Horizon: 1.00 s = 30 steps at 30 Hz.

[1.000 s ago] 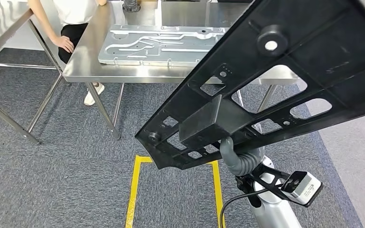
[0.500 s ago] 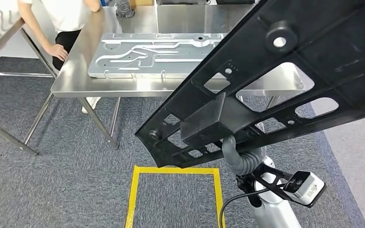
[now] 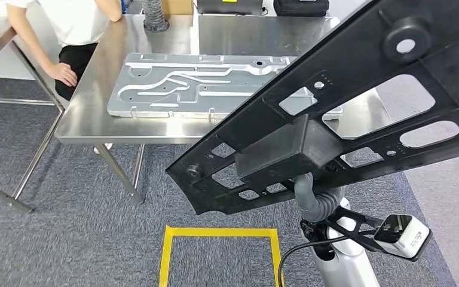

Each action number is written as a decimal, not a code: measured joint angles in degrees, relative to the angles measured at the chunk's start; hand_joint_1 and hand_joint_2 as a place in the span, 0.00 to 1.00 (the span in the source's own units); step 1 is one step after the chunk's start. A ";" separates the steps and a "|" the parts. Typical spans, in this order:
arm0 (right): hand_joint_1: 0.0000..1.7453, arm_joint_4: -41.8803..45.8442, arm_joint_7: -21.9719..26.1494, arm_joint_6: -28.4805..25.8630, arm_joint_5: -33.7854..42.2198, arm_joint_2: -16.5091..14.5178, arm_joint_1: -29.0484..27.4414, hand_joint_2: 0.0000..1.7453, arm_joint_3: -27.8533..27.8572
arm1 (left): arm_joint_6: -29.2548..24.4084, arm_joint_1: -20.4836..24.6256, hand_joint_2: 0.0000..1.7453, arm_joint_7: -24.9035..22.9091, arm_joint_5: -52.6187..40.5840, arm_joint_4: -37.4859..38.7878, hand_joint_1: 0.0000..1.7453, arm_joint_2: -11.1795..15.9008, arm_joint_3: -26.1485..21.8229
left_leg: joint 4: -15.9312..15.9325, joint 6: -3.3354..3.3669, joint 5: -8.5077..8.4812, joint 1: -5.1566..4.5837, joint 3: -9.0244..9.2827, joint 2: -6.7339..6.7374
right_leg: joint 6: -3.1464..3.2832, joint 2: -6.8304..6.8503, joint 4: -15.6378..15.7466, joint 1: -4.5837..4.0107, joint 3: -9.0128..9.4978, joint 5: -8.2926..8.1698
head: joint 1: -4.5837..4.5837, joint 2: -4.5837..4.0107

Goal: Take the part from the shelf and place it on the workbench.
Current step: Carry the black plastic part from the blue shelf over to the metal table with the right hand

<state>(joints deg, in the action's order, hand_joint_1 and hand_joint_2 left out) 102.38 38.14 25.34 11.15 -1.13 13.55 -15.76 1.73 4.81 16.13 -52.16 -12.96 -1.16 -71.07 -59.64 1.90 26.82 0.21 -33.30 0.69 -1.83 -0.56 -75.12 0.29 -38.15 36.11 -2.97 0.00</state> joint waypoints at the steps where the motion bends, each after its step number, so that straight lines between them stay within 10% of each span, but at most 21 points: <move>1: 1.00 0.00 0.00 0.48 -0.02 -0.16 -0.15 1.00 0.39 | -0.05 -0.01 1.00 0.00 0.01 0.00 0.00 -0.01 -0.02 | 0.01 0.01 0.78 -0.06 0.91 0.21 | 0.06 0.06 -0.15 -0.05 -1.54 1.13 | 0.00 0.00; 3: 1.00 0.00 0.00 1.01 -0.09 -0.49 -0.27 1.00 0.94 | -0.13 -0.02 1.00 0.00 0.01 0.00 0.00 -0.02 -0.04 | 0.07 -0.07 2.49 -0.17 3.14 0.82 | 0.78 0.66 4.03 -0.50 -2.48 -0.56 | 0.00 0.00; 6: 1.00 -0.06 0.00 1.13 -0.15 -0.80 -0.38 1.00 1.49 | -0.14 -0.28 1.00 0.00 0.02 0.05 0.00 -0.40 -0.08 | 0.53 -0.53 4.94 -0.41 5.97 1.92 | 2.96 3.32 13.19 -2.02 -1.77 -11.29 | -0.01 -0.01; 8: 1.00 0.06 0.00 1.04 -0.44 -1.11 -0.47 1.00 1.82 | -0.15 -0.35 1.00 0.03 0.02 0.07 0.00 -0.54 -0.11 | 1.05 -1.16 5.41 -0.60 7.42 2.56 | 3.53 3.02 15.02 -2.23 -1.17 -13.58 | -0.02 0.00; 11: 1.00 0.79 0.00 0.86 -1.26 -1.74 -0.55 1.00 2.28 | -0.14 -0.04 1.00 0.14 0.01 0.04 0.00 -0.44 -0.15 | -1.54 -2.09 4.09 -0.53 6.84 1.92 | 4.11 1.59 17.17 -1.62 1.56 -12.96 | -0.02 0.00; 13: 1.00 1.28 0.00 0.92 -1.36 -2.00 -0.72 1.00 2.44 | -0.13 0.08 1.00 0.21 0.03 0.03 0.00 -0.36 -0.25 | -7.26 -2.44 4.62 -0.21 3.37 0.39 | 4.37 1.08 18.36 -1.39 3.72 -12.15 | -0.02 0.00; 17: 1.00 2.93 0.00 0.04 -2.47 -2.39 -1.71 1.00 3.03 | -0.21 -0.40 1.00 0.30 0.07 0.02 0.00 -0.09 -0.45 | -12.28 -3.58 10.66 0.56 -3.64 -0.22 | 4.08 -0.17 18.69 -0.95 7.68 -9.39 | -0.02 0.00; 19: 1.00 4.79 0.00 -3.41 -5.56 -2.83 -2.31 1.00 3.81 | -0.58 -0.53 1.00 0.43 0.37 0.02 0.00 -0.04 -0.65 | -7.46 -3.99 7.24 1.10 -4.10 -0.24 | 3.58 -0.51 18.59 -0.72 9.89 -7.64 | -0.02 0.00; 22: 1.00 7.97 -0.03 -19.09 -15.86 -3.04 -3.28 1.00 4.50 | -1.47 -0.88 1.00 0.58 1.49 0.03 0.00 -0.06 -1.57 | -0.61 -3.59 -3.27 1.36 -4.55 -0.26 | 2.49 -0.95 17.55 -0.68 11.61 -4.94 | -0.02 0.00; 27: 1.00 10.68 -8.95 -49.76 -42.01 -0.15 -1.86 1.00 2.37 | -1.91 -0.66 1.00 1.08 2.02 -0.02 0.00 0.00 -2.80 | -0.31 -1.62 -3.61 1.00 -4.29 -0.21 | 0.54 -0.40 14.17 -0.04 10.47 -1.64 | 0.00 0.00; 30: 1.00 2.91 -22.53 -52.81 -54.25 4.65 8.82 1.00 1.18 | -1.12 -0.07 1.00 1.51 0.58 -0.02 0.00 0.05 -2.83 | -0.12 -1.08 -3.18 0.94 -3.97 0.25 | -0.12 0.16 2.83 0.18 3.12 2.02 | 0.00 0.00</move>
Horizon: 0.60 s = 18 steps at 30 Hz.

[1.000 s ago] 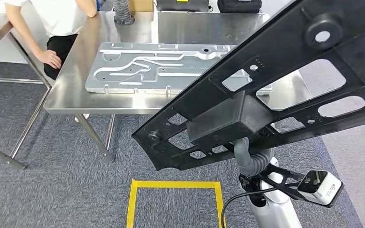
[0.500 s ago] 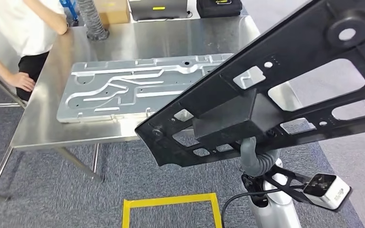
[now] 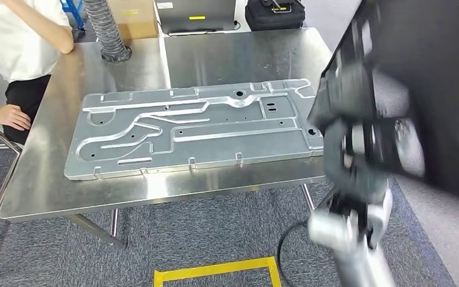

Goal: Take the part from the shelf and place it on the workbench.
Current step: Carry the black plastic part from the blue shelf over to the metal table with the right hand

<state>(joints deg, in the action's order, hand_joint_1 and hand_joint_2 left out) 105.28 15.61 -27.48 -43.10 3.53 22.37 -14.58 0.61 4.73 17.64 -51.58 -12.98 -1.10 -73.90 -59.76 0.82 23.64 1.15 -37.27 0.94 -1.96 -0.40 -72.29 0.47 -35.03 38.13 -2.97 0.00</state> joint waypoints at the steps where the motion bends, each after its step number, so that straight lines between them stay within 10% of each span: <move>1: 1.00 -5.71 -2.85 1.80 -3.34 1.51 6.03 1.00 -0.02 | 0.42 0.24 1.00 0.15 -0.62 0.00 0.00 0.05 0.05 | -0.04 0.03 0.07 -0.07 0.03 0.15 | -0.10 0.05 -2.67 0.10 -2.32 -0.07 | 0.00 0.00; 3: 1.00 -20.42 -5.74 5.95 -11.19 3.88 19.29 1.00 -0.32 | 1.28 0.81 1.00 0.43 -1.69 0.00 0.00 0.20 0.20 | -0.11 0.03 0.14 -0.17 0.18 0.29 | -0.04 0.16 -1.40 0.22 -3.67 -3.75 | 0.01 0.00; 6: 1.00 -39.19 -8.38 9.87 -22.39 4.94 33.38 1.00 -2.53 | 2.08 1.25 1.00 0.67 -2.52 0.00 0.00 0.33 0.59 | -0.16 -0.26 0.12 -0.30 0.38 -0.43 | 0.66 0.27 9.60 0.09 -0.07 -10.55 | 0.01 0.00; 11: 1.00 -57.67 -9.95 15.09 -31.99 2.35 41.82 1.00 -9.09 | 2.63 1.09 1.00 0.83 -3.05 0.01 0.00 0.51 1.28 | 0.11 -1.97 -0.08 -0.20 -0.04 -1.10 | 2.02 0.44 13.38 -0.17 1.07 -11.58 | 0.00 0.00; 16: 1.00 -69.69 -7.54 17.74 -34.68 -2.12 42.79 1.00 -13.90 | 2.69 1.04 1.00 0.90 -3.22 0.01 0.00 0.66 1.50 | -13.90 -2.73 5.79 -0.12 -6.63 -1.11 | 3.23 0.28 13.95 -0.29 1.85 -11.58 | 0.00 0.00; 18: 1.00 -73.54 -6.16 18.55 -35.34 -3.62 42.30 1.00 -15.65 | 2.69 1.00 1.00 0.90 -3.37 0.02 0.00 0.67 1.53 | -13.75 -2.68 4.03 -0.13 -7.02 -1.11 | 3.34 0.08 13.85 -0.43 2.19 -11.24 | 0.00 0.00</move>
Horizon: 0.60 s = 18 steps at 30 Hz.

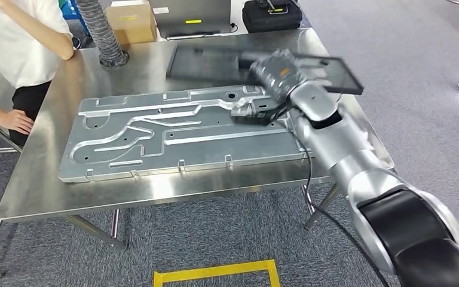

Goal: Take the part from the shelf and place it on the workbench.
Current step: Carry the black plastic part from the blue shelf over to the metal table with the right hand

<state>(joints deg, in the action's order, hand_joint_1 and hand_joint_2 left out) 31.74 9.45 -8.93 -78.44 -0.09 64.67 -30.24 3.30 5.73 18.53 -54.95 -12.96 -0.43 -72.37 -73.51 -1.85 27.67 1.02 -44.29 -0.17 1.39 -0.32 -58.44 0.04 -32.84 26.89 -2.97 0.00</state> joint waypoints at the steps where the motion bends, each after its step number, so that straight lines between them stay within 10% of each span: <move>1: 1.00 -1.58 0.52 0.19 -0.18 -0.75 -0.25 1.00 -0.71 | -0.01 -0.02 1.00 0.02 -0.08 0.00 0.00 0.02 0.01 | 3.18 0.11 -2.14 0.00 1.30 -0.01 | -0.06 -0.12 -0.10 -0.03 0.17 0.25 | 0.00 0.00; 4: 1.00 -5.48 1.39 0.15 -0.21 -2.99 -0.80 1.00 -2.24 | -0.08 -0.01 1.00 0.14 -0.13 0.00 0.00 0.10 0.01 | 12.66 0.74 -5.54 -0.21 5.77 -0.11 | -0.58 -0.46 -0.43 -0.21 0.24 0.91 | -0.01 0.00; 9: 1.00 -9.18 1.69 -0.09 0.08 -5.57 -2.98 1.00 -3.34 | -0.25 -0.03 1.00 0.38 -0.15 0.00 0.00 0.11 0.01 | 14.68 1.91 -4.90 -0.10 6.82 -0.07 | -2.00 -0.46 -1.78 -0.24 -0.52 2.25 | -0.01 0.00; 13: 1.00 -10.95 1.89 -0.91 0.27 -6.44 -4.09 1.00 -3.61 | -0.35 0.14 1.00 0.55 -0.21 0.00 0.00 0.10 0.02 | 14.88 2.53 -4.66 0.04 7.17 0.01 | -2.85 -0.25 -14.90 0.26 -7.85 7.06 | 0.00 0.00; 15: 1.00 -11.60 2.25 -1.40 0.44 -6.57 -5.14 1.00 -3.63 | -0.35 0.12 1.00 0.74 -0.31 0.00 0.00 0.08 0.04 | 14.85 2.56 -4.52 0.06 7.38 -0.05 | -2.88 -0.13 -15.71 0.48 -9.20 5.54 | 0.00 0.00; 18: 1.00 -12.35 2.61 -2.67 1.06 -6.59 -5.91 1.00 -3.64 | -0.38 -0.04 1.00 1.74 -0.90 0.00 0.00 -0.02 0.22 | 14.79 2.18 -4.24 -0.05 7.79 -0.18 | -2.21 0.23 -4.81 0.34 -4.87 -0.61 | 0.00 0.00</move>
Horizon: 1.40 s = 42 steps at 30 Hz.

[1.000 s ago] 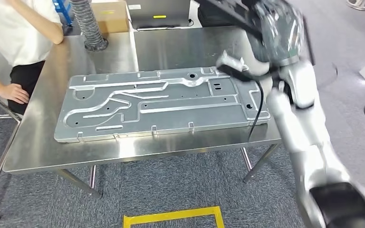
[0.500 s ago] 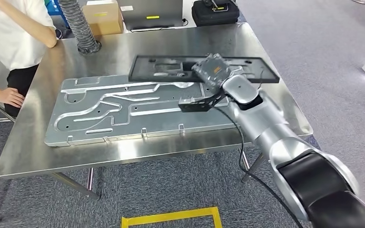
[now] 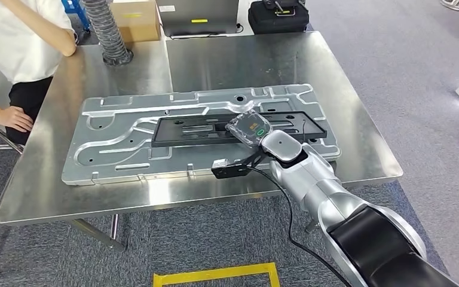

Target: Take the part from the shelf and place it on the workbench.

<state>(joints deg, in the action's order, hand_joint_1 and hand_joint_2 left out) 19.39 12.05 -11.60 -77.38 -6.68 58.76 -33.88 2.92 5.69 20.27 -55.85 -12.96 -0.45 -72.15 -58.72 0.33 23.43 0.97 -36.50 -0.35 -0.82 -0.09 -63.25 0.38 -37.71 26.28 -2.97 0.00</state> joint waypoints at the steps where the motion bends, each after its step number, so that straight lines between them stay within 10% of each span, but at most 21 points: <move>1: 1.00 -0.20 0.02 -0.60 0.22 0.01 -0.13 1.00 0.00 | -0.04 -0.07 1.00 0.45 -0.25 0.00 0.00 -0.03 0.14 | -0.02 -0.25 0.08 -0.07 0.07 0.01 | 0.25 0.07 2.75 -0.18 1.18 -1.03 | 0.00 0.00; 3: 1.00 -0.55 -0.01 -1.64 0.49 0.11 -0.61 1.00 0.00 | -0.11 -0.18 1.00 1.04 -0.62 0.00 0.00 -0.07 0.48 | 0.07 -0.85 0.14 -0.20 0.20 0.06 | 0.65 0.02 4.31 -0.56 1.83 -1.25 | 0.00 0.00; 7: 0.00 -1.03 -0.11 -2.70 0.88 0.50 -1.81 0.00 0.00 | -0.12 -0.35 1.00 1.46 -1.21 0.00 0.00 -0.11 1.13 | -0.88 -1.85 1.26 -0.04 0.04 0.18 | 1.78 -0.12 5.38 -0.07 2.51 -1.84 | -0.01 0.00; 11: 0.00 -1.46 -0.12 -3.61 1.14 0.69 -2.94 0.00 0.00 | -0.27 -0.44 1.00 1.33 -1.51 0.00 0.00 -0.08 1.28 | -13.19 -2.42 7.44 0.04 -5.16 0.17 | 2.27 -0.15 5.54 -0.17 2.75 -1.85 | -0.01 0.00; 14: 0.00 -1.78 0.05 -4.10 1.28 0.80 -4.19 0.00 0.00 | -0.58 -0.55 1.00 0.92 -1.63 0.00 0.00 -0.07 1.33 | -12.90 -2.63 5.74 0.14 -4.87 0.18 | 2.18 -0.30 5.33 -0.18 2.84 -1.69 | 0.00 0.00; 18: 0.00 -1.84 0.46 -4.87 1.50 0.84 -4.60 0.00 0.00 | -0.86 -0.40 0.00 0.93 -1.40 0.00 0.00 -0.04 1.33 | -0.72 -1.85 1.33 0.08 1.27 0.08 | 1.26 -0.63 4.49 -0.46 2.56 -1.14 | -0.01 0.00; 22: 0.00 -1.83 0.99 -6.02 1.43 0.87 -4.98 0.00 0.00 | -1.12 -0.36 0.00 1.01 -1.32 0.00 0.00 -0.11 1.33 | -0.05 -0.40 1.28 0.11 1.54 0.11 | 0.09 -0.59 3.70 -0.41 2.27 -0.50 | -0.01 0.00; 26: 0.00 -1.70 4.65 -9.32 4.24 0.82 -5.35 0.00 0.51 | -1.39 -0.21 0.00 0.87 -1.47 0.00 0.00 -0.15 1.33 | 0.20 0.34 1.14 0.21 1.67 0.22 | -0.86 -0.38 -8.69 -0.07 -3.47 5.67 | 0.00 0.00; 28: 0.00 -0.96 10.53 -10.73 10.18 0.68 -6.02 0.00 2.20 | -1.46 -0.25 0.00 0.63 -1.48 0.00 0.00 -0.17 1.33 | 0.18 0.38 1.17 0.17 1.72 0.20 | -0.90 -0.31 -11.85 -0.03 -5.13 5.87 | 0.00 0.00; 33: 0.00 10.93 25.21 -6.78 38.88 0.23 -7.81 0.00 10.57 | -1.11 -0.16 0.00 0.06 -1.19 0.00 0.00 -0.46 1.31 | 0.07 -0.12 1.29 -0.12 1.88 0.12 | 0.50 -0.14 3.84 -0.58 2.23 -1.36 | 0.00 0.00; 38: 0.00 42.93 22.19 -1.15 62.67 4.40 -12.94 0.00 18.36 | -0.53 -0.64 0.00 -0.13 0.97 0.00 0.00 -0.84 0.78 | -1.07 -1.19 2.60 -0.24 1.35 0.00 | 1.60 0.37 5.89 -0.32 3.06 -1.89 | -0.01 0.00; 42: 0.00 65.57 22.58 -3.75 62.52 9.45 -20.65 0.00 27.69 | 0.13 -1.09 0.00 0.47 2.87 0.00 0.00 -1.00 -0.52 | -13.81 -1.56 9.36 -0.15 -3.40 0.15 | 2.02 0.89 6.34 -0.26 3.60 -1.86 | 0.00 -0.01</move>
<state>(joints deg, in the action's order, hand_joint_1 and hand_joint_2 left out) 84.97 34.63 -15.35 -14.86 2.76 38.10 -6.19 3.05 4.60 20.74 -52.98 -12.96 -1.45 -72.67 -72.52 -1.23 32.79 0.82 -39.89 -0.19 1.20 0.80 -56.91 0.12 -34.12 24.42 -2.97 -0.01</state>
